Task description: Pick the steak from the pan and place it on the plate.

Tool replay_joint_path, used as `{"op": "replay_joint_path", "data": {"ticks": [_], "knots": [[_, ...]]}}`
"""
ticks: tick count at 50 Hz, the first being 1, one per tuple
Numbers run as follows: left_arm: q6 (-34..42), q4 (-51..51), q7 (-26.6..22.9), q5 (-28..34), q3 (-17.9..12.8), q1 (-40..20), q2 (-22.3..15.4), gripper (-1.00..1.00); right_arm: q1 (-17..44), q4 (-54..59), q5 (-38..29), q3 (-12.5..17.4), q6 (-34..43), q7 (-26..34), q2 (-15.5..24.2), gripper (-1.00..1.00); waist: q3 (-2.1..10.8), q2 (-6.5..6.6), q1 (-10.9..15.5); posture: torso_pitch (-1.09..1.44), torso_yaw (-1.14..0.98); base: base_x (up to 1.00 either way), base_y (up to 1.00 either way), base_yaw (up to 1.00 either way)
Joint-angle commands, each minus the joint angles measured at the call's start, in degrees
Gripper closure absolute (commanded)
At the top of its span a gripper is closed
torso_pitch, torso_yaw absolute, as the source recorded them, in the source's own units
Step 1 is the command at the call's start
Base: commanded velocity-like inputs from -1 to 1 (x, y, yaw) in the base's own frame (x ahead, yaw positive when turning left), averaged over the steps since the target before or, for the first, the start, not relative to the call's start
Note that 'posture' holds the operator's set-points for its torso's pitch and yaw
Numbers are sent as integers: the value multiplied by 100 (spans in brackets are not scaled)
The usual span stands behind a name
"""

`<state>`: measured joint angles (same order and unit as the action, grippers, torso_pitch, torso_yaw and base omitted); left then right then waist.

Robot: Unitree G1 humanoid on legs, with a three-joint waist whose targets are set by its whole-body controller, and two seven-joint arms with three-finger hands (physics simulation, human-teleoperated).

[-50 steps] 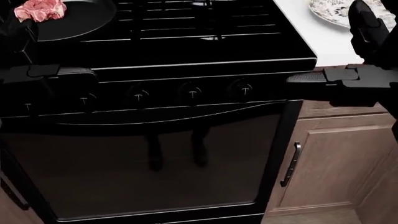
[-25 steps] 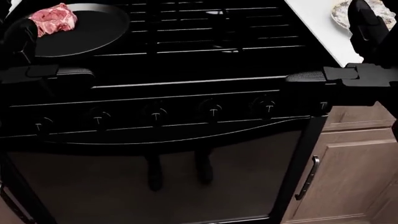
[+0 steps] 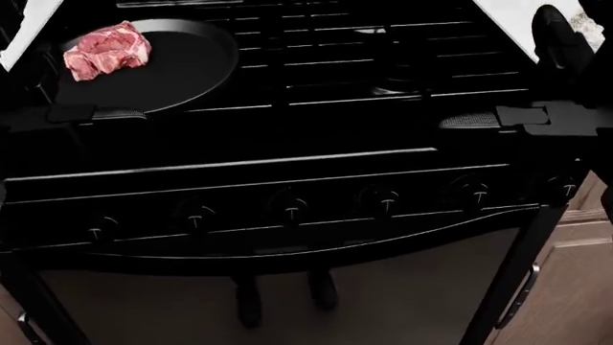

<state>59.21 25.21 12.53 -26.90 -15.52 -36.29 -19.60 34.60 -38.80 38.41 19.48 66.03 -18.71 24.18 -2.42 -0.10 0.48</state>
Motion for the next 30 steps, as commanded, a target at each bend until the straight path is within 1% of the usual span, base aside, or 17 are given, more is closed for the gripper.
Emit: {"op": "replay_joint_path", "data": {"ticks": [1,3,5,7,8,10,12,15,17,18,19,21,23,26,27,28,30], "knots": [[-209,172,-42,-36,-9,-168,-44,-100,115,-105,-53,87,-220,-13,74,-100,90,9,-14,0,0,16,26,0],[-192,173,-37,-42,-14,-186,-45,-100,108,-88,-73,67,-241,-6,69,-100,73,-142,9,0,0,15,26,0],[-188,186,-38,-43,-15,-174,-47,-100,114,-90,-63,90,-225,-3,75,-100,128,-406,31,0,0,15,25,0],[-176,189,-36,-49,-18,-184,-50,-100,140,-98,-44,102,-198,-18,79,-100,122,-287,-32,0,0,15,25,0],[-200,174,-46,-40,-16,-173,-54,-100,139,-95,-45,101,-206,-17,81,-100,113,-363,-8,0,0,15,24,0],[-206,178,-45,-37,-8,-165,-46,-100,120,-95,-48,99,-219,-16,82,-100,165,-323,-47,0,0,16,25,0],[-199,181,-44,-41,-18,-171,-50,-100,133,-110,-32,104,-200,-29,81,-100,140,-247,-55,0,0,15,25,0],[-207,187,-50,-38,-11,-159,-48,-100,115,-111,-48,83,-221,-23,75,-100,58,-25,-95,0,0,15,26,0],[-236,175,-68,-20,-4,-135,-51,-100,92,-103,-56,96,-239,-9,78,-100,128,253,-128,0,0,14,26,0],[-241,172,-70,-11,1,-129,-46,-100,70,-90,-71,97,-263,3,78,-100,208,509,-128,0,0,15,26,0],[-232,173,-66,-11,-1,-141,-42,-100,98,-95,-51,108,-230,-14,73,-100,215,384,-82,0,0,15,26,0],[-213,184,-57,-14,-2,-151,-35,-100,81,-69,-74,98,-282,10,80,-100,113,361,-65,0,0,16,25,0],[-217,178,-69,-2,9,-157,-42,-100,51,-40,-95,91,-323,21,66,-100,155,237,-39,0,0,15,24,0],[-219,165,-75,6,2,-162,-40,-100,59,-33,-94,79,-322,16,54,-100,107,87,-26,0,0,15,24,0],[-213,168,-72,11,5,-161,-37,-100,60,-30,-84,91,-316,9,42,-100,98,-17,35,0,0,16,0,32],[-220,163,-73,17,12,-164,-32,-100,90,-34,-53,108,-287,-5,39,-100,91,41,0,0,0,15,0,43],[-217,181,-75,26,14,-150,-28,-100,102,-34,-1,142,-292,-29,41,-100,114,-37,52,0,0,15,0,72]]}}
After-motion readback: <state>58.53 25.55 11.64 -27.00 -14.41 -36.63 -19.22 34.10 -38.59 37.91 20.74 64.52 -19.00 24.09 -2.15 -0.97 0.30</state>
